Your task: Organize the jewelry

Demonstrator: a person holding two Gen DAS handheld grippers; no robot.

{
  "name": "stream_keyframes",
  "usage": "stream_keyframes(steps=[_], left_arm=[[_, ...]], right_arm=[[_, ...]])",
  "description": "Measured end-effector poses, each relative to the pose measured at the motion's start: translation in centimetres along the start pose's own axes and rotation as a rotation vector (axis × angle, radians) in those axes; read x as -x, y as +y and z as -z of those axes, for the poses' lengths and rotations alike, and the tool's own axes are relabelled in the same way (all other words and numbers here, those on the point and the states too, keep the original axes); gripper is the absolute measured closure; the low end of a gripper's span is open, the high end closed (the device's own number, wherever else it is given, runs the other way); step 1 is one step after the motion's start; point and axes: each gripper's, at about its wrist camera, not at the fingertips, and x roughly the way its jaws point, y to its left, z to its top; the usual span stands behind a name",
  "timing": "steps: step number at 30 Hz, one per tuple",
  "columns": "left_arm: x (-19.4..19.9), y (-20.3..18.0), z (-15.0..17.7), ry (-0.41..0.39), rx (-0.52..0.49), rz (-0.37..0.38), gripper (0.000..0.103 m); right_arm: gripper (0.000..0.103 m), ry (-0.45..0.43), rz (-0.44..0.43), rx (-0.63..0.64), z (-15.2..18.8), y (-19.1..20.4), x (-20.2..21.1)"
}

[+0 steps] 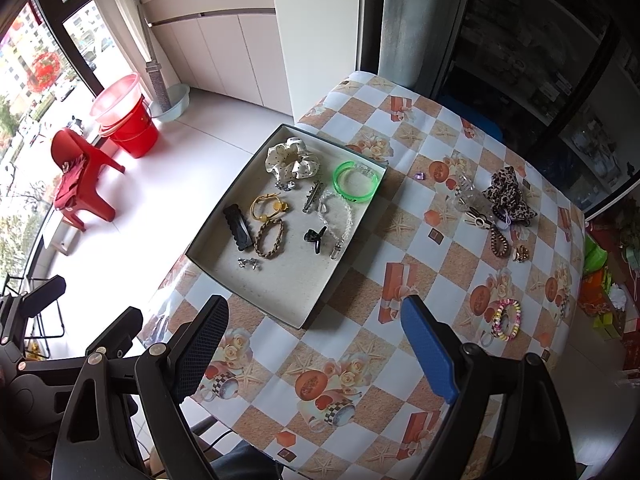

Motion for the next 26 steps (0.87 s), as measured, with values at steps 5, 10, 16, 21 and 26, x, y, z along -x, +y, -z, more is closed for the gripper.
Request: stream_keyframes(steps=[5, 10, 16, 21, 26], left_arm=[[0.08, 0.31, 0.02, 0.0, 0.0, -0.001, 0.0], [0.14, 0.49, 0.02, 0.001, 0.001, -0.002, 0.0], [0.14, 0.79, 0.27, 0.007, 0.009, -0.008, 0.0], [-0.03, 0.6, 0.34, 0.003, 0.012, -0.015, 0.0], [-0.06, 0.67, 0.34, 0.006, 0.011, -0.014, 0.0]], right_arm=[[0.013, -0.002, 0.002, 0.0, 0.05, 0.01, -0.01], [0.013, -0.001, 0.001, 0.0, 0.08, 0.0, -0.04], [0.013, 0.0, 0.0, -0.001, 0.08, 0.08, -0.07], [0.013, -0.001, 0.001, -0.002, 0.12, 0.04, -0.13], [0.013, -0.001, -0.001, -0.001, 0.11, 0.08, -0.16]])
